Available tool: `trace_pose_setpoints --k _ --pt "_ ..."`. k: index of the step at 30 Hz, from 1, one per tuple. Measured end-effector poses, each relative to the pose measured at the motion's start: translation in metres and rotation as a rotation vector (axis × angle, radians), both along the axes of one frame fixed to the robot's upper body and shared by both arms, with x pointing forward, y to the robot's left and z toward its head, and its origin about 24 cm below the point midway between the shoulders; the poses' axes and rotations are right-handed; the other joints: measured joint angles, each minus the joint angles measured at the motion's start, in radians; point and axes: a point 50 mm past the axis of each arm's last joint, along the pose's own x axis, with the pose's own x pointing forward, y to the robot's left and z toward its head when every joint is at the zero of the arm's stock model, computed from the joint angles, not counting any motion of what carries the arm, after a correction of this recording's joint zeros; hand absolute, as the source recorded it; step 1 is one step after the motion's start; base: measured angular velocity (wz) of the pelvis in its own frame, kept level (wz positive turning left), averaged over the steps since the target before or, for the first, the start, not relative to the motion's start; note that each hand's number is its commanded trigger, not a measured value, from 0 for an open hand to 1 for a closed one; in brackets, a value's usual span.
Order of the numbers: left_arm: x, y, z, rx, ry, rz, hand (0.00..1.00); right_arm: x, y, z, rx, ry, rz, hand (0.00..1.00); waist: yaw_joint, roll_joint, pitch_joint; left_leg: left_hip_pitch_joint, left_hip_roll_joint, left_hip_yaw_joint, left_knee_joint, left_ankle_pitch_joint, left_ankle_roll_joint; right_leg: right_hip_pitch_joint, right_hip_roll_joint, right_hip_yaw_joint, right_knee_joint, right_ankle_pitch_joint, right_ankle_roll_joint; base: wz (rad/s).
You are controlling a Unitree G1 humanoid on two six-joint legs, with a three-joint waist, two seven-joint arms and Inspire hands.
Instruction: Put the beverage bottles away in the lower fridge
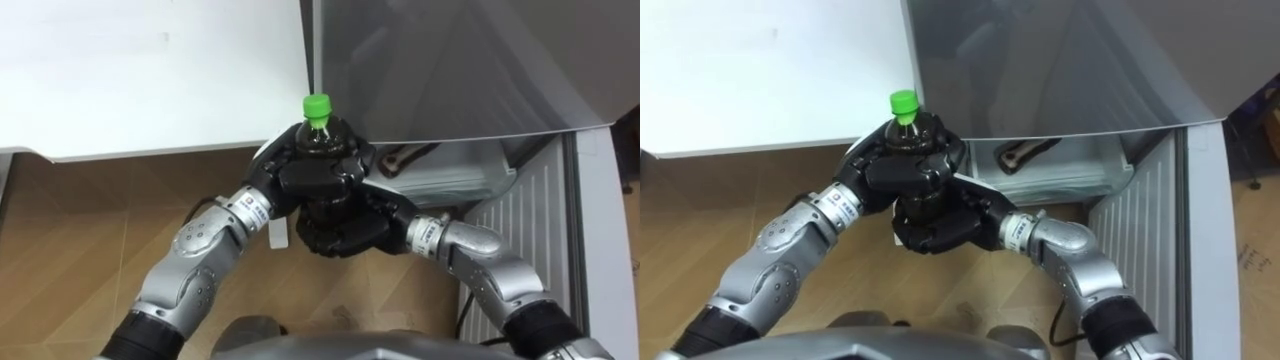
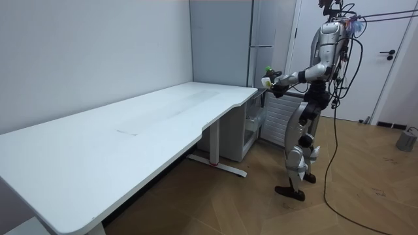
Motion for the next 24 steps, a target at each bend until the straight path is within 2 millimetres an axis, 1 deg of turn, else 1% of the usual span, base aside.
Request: trace_pose_setpoints --k 11,16,19,24 --pt "0.001 0.0014 0.0007 -0.015 0.003 0.013 0.0 -0.0012 0.0037 -0.0003 0.032 0.015 -0.012 1.0 0.001 0.0 0.0011 -0.002 0.0 -0.002 -0.002 -0.002 -0.002 0.003 0.001 -0.003 -0.011 0.0 0.0 0.0" --pt "0.0011 0.0013 0.0007 -0.012 0.003 0.017 0.0 -0.0012 0.0039 -0.0004 0.03 0.015 -0.015 1.0 0.0 0.005 0.0018 -0.003 0.0 -0.003 -0.002 -0.002 -0.003 0.004 0.002 -0.005 -0.012 0.0 0.0 0.0" --pt "0.0016 0.0008 0.0021 -0.004 -0.006 0.017 0.0 -0.001 0.0038 -0.0001 0.035 0.016 -0.018 1.0 0.0 0.012 0.0023 0.001 -0.001 -0.004 -0.003 -0.002 -0.003 0.009 0.002 -0.006 -0.014 0.0 0.0 0.01" --pt "0.0033 -0.0006 0.0086 0.013 -0.042 0.017 0.0 0.0 0.0044 0.0018 0.065 0.009 -0.029 1.0 0.002 0.015 0.0022 0.003 -0.001 -0.012 0.0 -0.002 -0.003 0.015 0.002 -0.013 -0.015 0.0 0.0 0.04"
